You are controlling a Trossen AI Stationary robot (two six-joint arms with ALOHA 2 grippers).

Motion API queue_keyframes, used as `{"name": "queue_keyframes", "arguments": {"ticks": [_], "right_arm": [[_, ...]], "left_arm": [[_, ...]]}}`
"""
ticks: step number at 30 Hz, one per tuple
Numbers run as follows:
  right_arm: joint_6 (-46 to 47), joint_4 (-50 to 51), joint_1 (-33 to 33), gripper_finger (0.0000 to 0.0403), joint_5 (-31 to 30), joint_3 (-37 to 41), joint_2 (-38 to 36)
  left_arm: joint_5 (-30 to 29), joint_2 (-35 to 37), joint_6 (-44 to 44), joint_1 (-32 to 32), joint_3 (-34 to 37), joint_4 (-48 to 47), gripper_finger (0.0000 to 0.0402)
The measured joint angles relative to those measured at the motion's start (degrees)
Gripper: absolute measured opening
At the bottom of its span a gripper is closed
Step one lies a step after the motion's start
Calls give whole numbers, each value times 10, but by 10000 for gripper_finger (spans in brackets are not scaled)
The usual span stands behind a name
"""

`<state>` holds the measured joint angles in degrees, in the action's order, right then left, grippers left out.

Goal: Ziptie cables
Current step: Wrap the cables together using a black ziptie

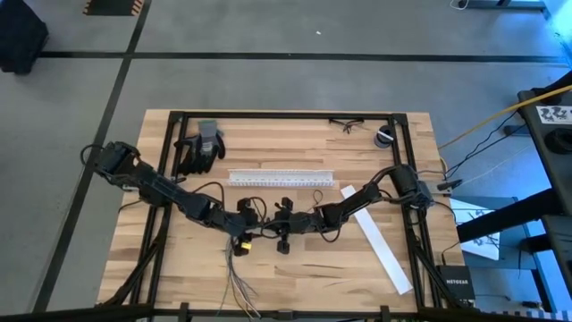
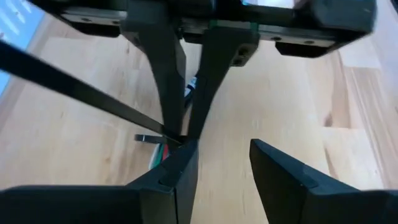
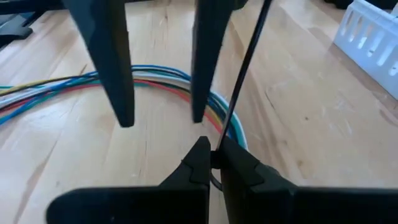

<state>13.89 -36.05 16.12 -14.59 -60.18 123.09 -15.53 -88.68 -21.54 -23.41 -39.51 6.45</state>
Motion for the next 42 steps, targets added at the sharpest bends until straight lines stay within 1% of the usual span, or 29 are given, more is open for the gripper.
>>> {"name": "queue_keyframes", "arguments": {"ticks": [3, 7, 10, 16, 20, 22, 23, 26, 27, 29, 31, 35, 38, 42], "right_arm": [[-4, 1, 0, 14, 0, 0, 0], [-6, 1, 0, 14, 0, 0, 0], [-7, 1, 0, 14, 0, 0, 0], [-9, 1, 0, 14, 0, 0, 0], [-13, 1, 0, 14, 0, 0, 0], [-13, 1, 0, 14, 0, 0, 0], [-13, 1, 0, 14, 0, 0, 0], [-5, 1, 0, 14, 18, 0, 0], [-1, 1, 0, 14, 29, 0, 0], [8, 1, -1, 14, 45, 0, 0], [6, 11, -1, 16, 44, 0, -5], [-21, 85, 0, 41, 18, 1, -43], [-28, 146, 2, 75, 1, 1, -76], [-32, 208, 1, 119, -3, 1, -108]], "left_arm": [[-10, 0, -17, 5, 0, 1, 139], [-12, 0, -3, 11, 1, -8, 139], [-13, 1, -14, 18, 1, -22, 139], [-31, 1, -20, 32, 1, -8, 139], [-31, 1, 8, 34, 1, 34, 133], [-31, 1, 15, 33, 1, 39, 114], [-31, 1, 18, 33, 1, 35, 99], [-31, 1, 23, 33, 1, 19, 32], [-31, 1, 25, 33, 1, 19, 17], [-42, 1, 27, 32, 1, 21, 9], [-46, 1, 27, 32, 1, 21, 6], [-55, 1, 25, 28, 0, 26, 2], [-55, 1, 26, 24, 1, 24, 1], [-57, 1, 33, 20, 1, 34, 1]]}}
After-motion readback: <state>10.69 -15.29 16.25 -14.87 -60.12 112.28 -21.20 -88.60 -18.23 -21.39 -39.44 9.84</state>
